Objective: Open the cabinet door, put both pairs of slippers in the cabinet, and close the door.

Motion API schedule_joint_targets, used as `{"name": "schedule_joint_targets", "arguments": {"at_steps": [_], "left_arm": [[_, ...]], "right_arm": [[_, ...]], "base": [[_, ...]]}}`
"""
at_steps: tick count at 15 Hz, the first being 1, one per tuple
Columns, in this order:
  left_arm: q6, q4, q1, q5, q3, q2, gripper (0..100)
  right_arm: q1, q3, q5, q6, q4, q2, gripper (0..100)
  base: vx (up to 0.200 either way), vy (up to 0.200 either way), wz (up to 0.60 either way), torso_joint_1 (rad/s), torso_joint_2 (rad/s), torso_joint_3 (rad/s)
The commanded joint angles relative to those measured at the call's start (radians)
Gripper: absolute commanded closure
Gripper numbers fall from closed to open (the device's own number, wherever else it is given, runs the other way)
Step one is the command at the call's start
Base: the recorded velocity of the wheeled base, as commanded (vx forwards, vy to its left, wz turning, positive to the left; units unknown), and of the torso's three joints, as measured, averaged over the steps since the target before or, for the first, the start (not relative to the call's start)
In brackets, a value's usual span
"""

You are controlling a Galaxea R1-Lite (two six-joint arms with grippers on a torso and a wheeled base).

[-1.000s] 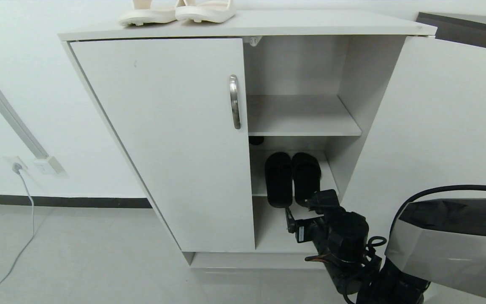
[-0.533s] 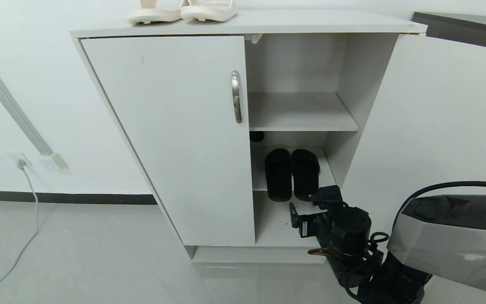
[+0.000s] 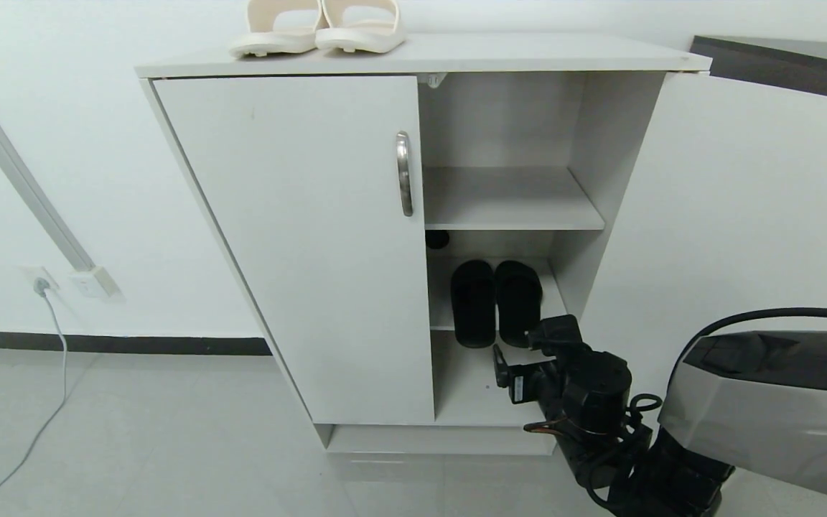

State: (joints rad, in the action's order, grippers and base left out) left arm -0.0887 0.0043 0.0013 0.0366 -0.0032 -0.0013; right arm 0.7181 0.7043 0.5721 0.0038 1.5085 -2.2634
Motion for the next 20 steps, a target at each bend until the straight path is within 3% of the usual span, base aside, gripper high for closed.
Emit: {"name": "schedule_joint_targets", "arguments": {"at_steps": [1,8,16,20], "left_arm": [[0.0,0.0,0.0,0.0,0.0,0.001,100],[-0.002,-0.001,0.0,0.006,0.002,0.001,100],[0.001,-0.001,0.0,0.003,0.002,0.001,100],[-0.002,-0.001,0.0,0.003,0.002,0.001,100]], "right_arm": [[0.0,0.0,0.0,0.001,0.001,-0.004,0],[0.012,0.001,0.0,-0.013,0.001,-0.019,0],[0.015,0.0,0.002,-0.021,0.001,-0.021,0],[0.015,-0.002,0.002,-0.021,0.001,-0.024,0]], "base": [[0.0,0.0,0.0,0.002,0.0,0.178],[0.0,0.0,0.0,0.004,0.0,0.191],[0.0,0.0,0.0,0.001,0.0,0.017],[0.0,0.2,0.0,0.002,0.0,0.006]]}}
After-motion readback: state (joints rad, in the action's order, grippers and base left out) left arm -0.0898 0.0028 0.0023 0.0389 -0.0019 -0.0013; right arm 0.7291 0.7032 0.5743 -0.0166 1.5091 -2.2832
